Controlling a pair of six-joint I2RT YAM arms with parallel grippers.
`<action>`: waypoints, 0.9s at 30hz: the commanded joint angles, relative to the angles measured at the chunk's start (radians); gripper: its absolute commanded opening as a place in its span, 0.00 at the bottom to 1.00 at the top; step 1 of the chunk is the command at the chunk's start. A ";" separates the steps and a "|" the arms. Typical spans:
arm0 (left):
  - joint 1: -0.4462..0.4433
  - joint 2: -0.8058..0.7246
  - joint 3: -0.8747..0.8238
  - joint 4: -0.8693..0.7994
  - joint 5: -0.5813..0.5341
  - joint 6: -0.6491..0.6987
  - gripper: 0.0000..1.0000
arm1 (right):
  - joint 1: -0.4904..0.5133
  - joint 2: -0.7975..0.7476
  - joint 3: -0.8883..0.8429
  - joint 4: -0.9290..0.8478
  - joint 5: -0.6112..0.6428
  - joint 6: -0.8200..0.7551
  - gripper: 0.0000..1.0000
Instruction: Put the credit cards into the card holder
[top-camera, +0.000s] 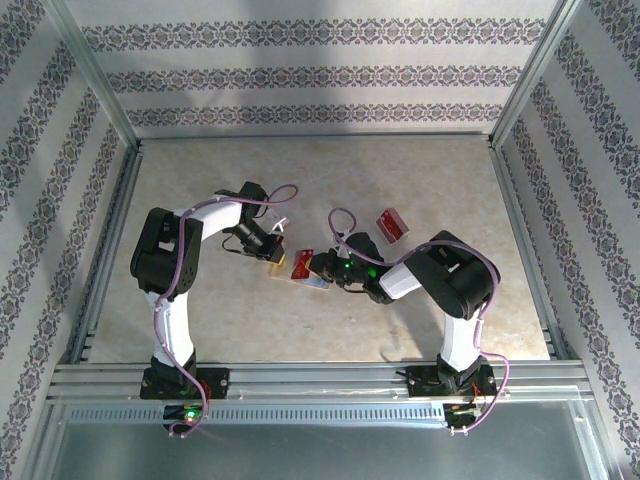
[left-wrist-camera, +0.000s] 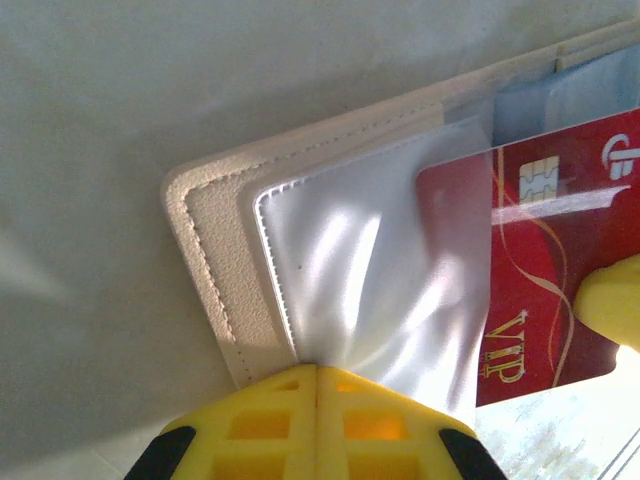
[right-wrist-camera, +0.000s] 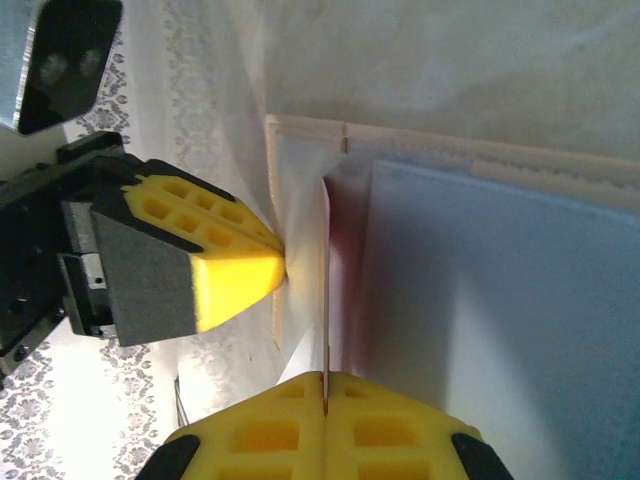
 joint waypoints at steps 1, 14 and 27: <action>-0.003 -0.007 -0.019 -0.033 -0.021 0.020 0.00 | -0.010 0.021 -0.009 0.055 0.025 -0.013 0.00; -0.004 -0.009 -0.014 -0.039 -0.018 0.014 0.00 | 0.026 0.088 -0.006 0.127 0.062 0.037 0.00; -0.004 -0.034 -0.027 -0.029 -0.019 0.006 0.00 | 0.056 0.067 0.036 -0.028 0.076 0.004 0.03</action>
